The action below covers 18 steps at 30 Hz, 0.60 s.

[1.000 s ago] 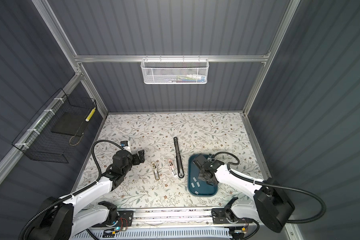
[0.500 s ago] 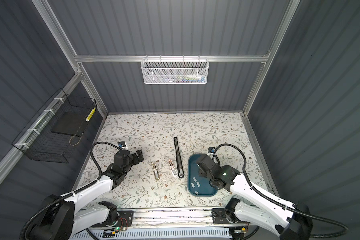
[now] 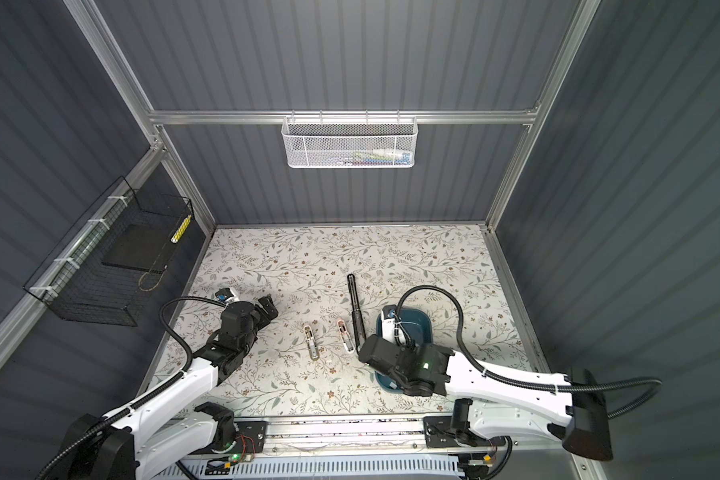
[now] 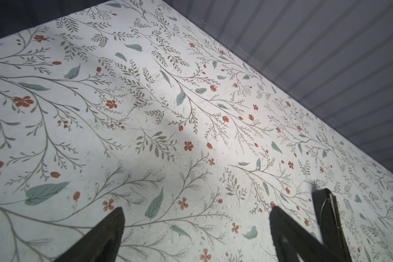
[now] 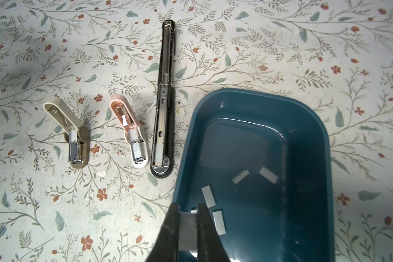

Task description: Load the staples into the stapler

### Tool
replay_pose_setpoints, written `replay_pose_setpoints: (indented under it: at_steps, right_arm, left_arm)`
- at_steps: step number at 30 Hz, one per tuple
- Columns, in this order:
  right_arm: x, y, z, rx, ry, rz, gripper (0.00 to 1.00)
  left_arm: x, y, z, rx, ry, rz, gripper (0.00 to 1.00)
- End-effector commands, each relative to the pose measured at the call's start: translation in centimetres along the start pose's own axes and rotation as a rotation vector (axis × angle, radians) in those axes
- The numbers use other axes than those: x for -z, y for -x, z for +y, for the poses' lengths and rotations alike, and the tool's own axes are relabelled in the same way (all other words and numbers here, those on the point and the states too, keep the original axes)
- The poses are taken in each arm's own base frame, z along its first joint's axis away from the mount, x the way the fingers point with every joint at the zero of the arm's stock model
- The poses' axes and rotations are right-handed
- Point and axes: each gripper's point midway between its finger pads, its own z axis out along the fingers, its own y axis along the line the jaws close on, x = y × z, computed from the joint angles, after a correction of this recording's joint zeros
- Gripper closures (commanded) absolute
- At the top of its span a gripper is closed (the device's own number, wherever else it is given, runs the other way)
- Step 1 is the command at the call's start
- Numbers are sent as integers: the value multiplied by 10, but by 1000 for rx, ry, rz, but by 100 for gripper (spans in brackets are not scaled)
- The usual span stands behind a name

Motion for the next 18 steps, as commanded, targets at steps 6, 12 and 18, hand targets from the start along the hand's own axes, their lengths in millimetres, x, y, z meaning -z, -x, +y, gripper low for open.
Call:
replay_pose_setpoints:
  at_steps: [6, 12, 18]
  right_arm:
    - [-14, 18, 69, 12, 88, -81, 91]
    - [-35, 25, 115, 37, 136, -90, 93]
    - [-53, 25, 146, 52, 175, -98, 93]
  left_arm:
    - [-1, 2, -11, -77, -50, 5, 0]
    - [-11, -7, -16, -115, -67, 30, 0]
    - [-18, -15, -21, -106, -85, 74, 0]
